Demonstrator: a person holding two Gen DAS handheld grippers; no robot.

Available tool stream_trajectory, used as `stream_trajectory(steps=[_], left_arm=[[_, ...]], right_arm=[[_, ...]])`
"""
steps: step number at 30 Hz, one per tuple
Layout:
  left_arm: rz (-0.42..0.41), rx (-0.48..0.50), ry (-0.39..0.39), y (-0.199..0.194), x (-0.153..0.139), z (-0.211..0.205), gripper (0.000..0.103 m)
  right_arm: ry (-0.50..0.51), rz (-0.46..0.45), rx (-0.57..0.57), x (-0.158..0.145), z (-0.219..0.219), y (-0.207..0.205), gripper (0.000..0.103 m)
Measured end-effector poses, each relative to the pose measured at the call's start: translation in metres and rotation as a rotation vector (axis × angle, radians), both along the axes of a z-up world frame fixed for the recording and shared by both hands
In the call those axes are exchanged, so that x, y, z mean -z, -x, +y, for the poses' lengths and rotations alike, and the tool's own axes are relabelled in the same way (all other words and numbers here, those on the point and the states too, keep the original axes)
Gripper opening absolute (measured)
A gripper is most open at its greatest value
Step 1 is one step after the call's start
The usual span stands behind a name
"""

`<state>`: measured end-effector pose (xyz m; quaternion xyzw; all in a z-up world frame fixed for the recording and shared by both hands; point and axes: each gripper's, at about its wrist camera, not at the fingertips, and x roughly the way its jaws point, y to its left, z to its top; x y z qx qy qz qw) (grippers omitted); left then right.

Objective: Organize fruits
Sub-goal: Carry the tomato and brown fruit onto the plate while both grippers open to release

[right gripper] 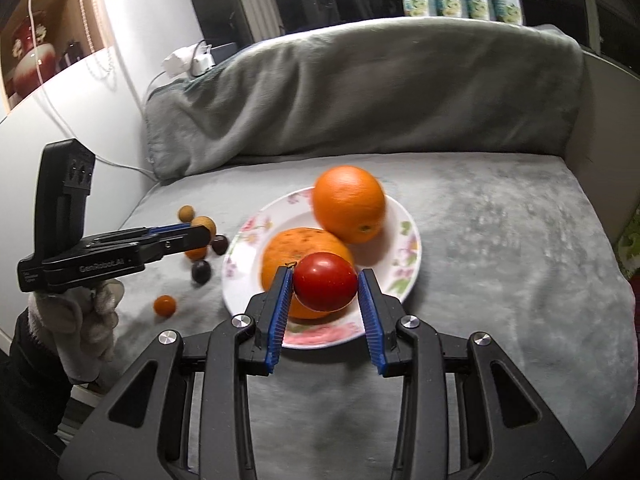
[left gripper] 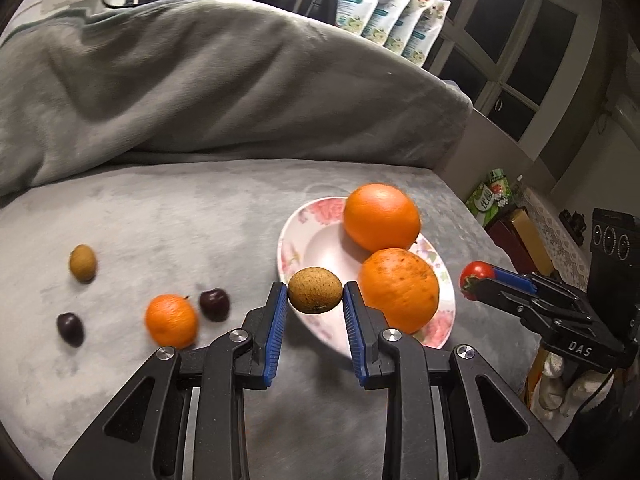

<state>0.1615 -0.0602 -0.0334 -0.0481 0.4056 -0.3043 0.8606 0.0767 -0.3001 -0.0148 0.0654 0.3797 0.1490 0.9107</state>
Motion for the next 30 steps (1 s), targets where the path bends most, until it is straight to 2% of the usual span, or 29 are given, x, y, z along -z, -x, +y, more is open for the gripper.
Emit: stream_trajectory(steps=[12,30], left_arm=[[-0.021,0.019,-0.042,-0.004,-0.002,-0.02,0.027],[-0.018,0.03,-0.026,-0.009,-0.005,-0.028,0.027]], right_arm=[[0.006,0.031,0.029,0.011,-0.017,-0.016,0.036],[0.003,0.049,0.028,0.018,-0.016,-0.028,0.036]])
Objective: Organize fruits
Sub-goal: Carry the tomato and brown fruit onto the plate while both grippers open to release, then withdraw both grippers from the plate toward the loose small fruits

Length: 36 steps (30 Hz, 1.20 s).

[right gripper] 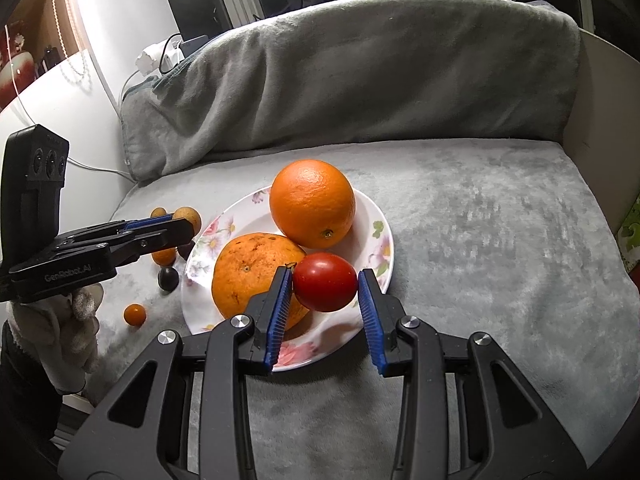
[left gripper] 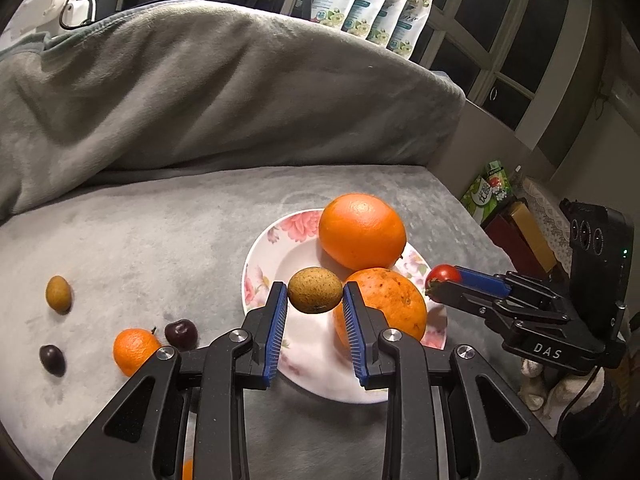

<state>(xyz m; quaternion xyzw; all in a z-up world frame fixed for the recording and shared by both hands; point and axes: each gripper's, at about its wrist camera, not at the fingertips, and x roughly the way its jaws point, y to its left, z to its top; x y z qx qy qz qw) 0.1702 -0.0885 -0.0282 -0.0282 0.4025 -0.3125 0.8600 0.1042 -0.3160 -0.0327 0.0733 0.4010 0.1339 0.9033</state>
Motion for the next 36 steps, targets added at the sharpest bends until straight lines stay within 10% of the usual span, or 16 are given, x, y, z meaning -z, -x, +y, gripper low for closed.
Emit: stream_trajectory(steps=[16,36], left_arm=[[-0.043,-0.016,0.008,0.007,-0.01,0.004,0.067],[-0.118,-0.084,-0.032,0.02,-0.023,0.031,0.067]], right_arm=[[0.009,-0.06,-0.011,-0.011,0.004,0.007,0.087],[0.028,-0.089,-0.036,-0.024,0.028,0.014,0.088]])
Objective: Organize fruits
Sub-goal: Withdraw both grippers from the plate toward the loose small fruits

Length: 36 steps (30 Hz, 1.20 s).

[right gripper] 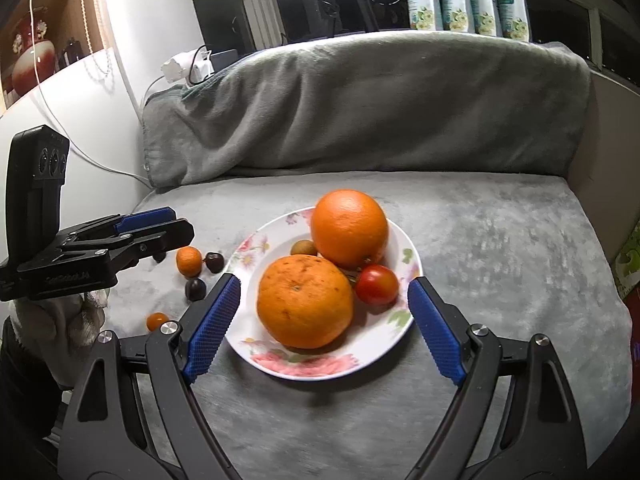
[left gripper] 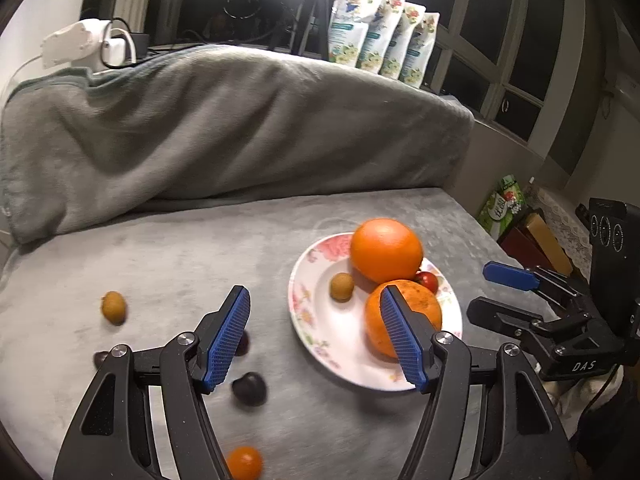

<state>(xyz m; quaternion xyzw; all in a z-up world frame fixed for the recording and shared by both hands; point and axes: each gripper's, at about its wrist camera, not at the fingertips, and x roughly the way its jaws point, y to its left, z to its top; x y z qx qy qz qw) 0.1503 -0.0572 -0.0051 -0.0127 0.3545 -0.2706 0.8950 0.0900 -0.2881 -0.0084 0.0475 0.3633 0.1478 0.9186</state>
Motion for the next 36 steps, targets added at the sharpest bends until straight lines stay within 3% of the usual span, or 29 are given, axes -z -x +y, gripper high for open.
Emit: stream_trajectory(steps=[21,36], left_arm=[[0.024,-0.277,-0.02,0.0,0.023,0.144,0.067],[0.076,-0.295,-0.017,0.004,0.047,0.168,0.064]], right_arm=[[0.031,-0.019,-0.137,-0.01,0.06,-0.017,0.088],[0.108,-0.012,-0.29,-0.005,0.118,-0.024,0.088]])
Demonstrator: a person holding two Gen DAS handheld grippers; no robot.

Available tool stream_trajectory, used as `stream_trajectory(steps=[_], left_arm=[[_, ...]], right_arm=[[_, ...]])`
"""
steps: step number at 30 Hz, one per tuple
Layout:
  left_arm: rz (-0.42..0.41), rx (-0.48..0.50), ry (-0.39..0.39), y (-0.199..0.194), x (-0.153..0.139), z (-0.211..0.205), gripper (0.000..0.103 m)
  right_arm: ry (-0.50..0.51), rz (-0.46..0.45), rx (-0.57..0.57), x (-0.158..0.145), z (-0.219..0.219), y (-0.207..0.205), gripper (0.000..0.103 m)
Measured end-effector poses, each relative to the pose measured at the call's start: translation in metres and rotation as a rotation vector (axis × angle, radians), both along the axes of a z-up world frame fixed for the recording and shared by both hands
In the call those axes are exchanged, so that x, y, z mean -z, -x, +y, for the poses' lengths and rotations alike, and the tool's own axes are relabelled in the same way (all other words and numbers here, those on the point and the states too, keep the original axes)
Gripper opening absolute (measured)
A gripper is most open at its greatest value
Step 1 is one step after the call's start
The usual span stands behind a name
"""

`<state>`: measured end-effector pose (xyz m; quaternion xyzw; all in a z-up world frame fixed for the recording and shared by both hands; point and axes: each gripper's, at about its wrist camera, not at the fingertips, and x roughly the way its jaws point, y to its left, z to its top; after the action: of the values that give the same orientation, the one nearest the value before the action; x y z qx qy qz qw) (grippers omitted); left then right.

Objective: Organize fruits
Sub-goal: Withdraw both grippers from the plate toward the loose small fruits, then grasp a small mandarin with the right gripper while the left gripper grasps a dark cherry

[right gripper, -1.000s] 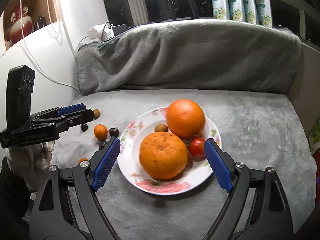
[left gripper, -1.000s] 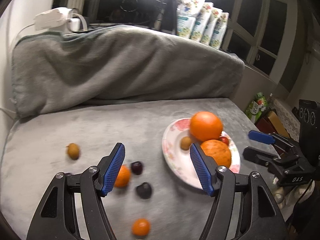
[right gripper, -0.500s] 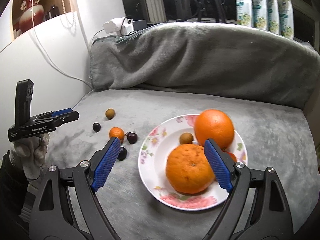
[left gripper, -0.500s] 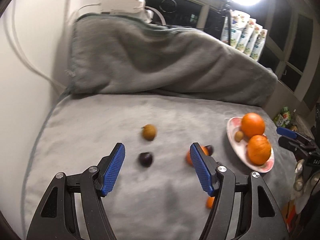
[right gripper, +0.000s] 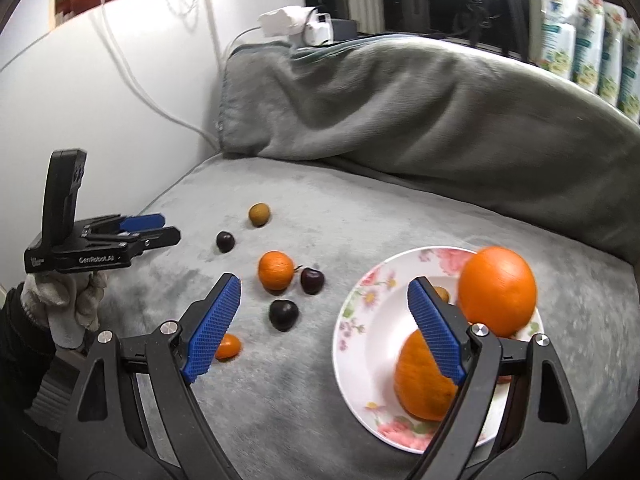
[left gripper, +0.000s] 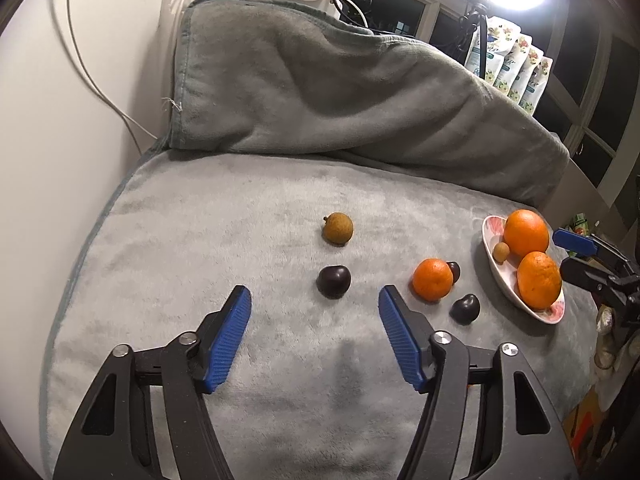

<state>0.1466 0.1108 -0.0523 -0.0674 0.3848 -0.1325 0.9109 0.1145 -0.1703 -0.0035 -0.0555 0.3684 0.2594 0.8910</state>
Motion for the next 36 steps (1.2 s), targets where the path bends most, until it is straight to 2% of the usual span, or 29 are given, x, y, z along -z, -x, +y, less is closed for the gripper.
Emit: stream_trajectory(steps=[5,9,12,15,20,22,32,36], left_arm=[[0.007,0.007,0.009,-0.003,0.003,0.0,0.062],[0.012,0.019,0.01,-0.006,0.004,0.0,0.06],[0.021,0.03,0.018,-0.009,0.006,-0.001,0.054],[0.029,0.038,0.032,-0.013,0.008,-0.002,0.053],[0.059,0.058,0.05,-0.024,0.016,-0.008,0.046],[0.072,0.064,0.057,-0.029,0.019,-0.009,0.043],[0.113,0.093,0.05,-0.043,0.029,-0.014,0.039],[0.128,0.1,0.048,-0.047,0.032,-0.016,0.038]], right_arm=[[0.04,0.0,-0.059,0.002,0.019,-0.003,0.088],[0.067,0.014,-0.106,0.006,0.032,-0.011,0.073],[0.092,0.03,-0.147,0.011,0.043,-0.017,0.07],[0.116,0.059,-0.191,0.019,0.057,-0.023,0.06],[0.19,0.087,-0.234,0.037,0.084,-0.032,0.058],[0.207,0.102,-0.246,0.043,0.09,-0.036,0.049],[0.26,0.142,-0.234,0.063,0.1,-0.057,0.048],[0.273,0.146,-0.235,0.066,0.102,-0.061,0.044]])
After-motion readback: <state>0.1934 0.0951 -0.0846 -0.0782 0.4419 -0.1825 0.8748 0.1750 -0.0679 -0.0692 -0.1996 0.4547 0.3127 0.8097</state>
